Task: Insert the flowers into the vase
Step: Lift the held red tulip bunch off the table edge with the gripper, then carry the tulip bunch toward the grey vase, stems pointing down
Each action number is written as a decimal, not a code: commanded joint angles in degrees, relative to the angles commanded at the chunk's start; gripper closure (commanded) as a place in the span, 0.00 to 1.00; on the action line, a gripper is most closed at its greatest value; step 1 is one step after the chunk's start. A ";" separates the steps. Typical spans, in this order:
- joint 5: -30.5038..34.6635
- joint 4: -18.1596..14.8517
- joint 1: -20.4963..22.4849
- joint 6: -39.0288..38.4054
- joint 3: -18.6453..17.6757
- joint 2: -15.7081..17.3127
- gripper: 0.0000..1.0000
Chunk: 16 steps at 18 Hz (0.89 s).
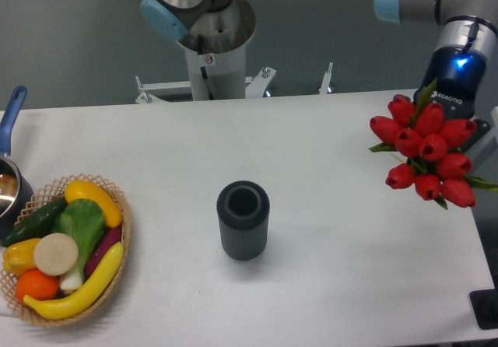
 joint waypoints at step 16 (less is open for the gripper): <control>-10.54 1.41 -6.07 1.14 2.37 -5.01 0.65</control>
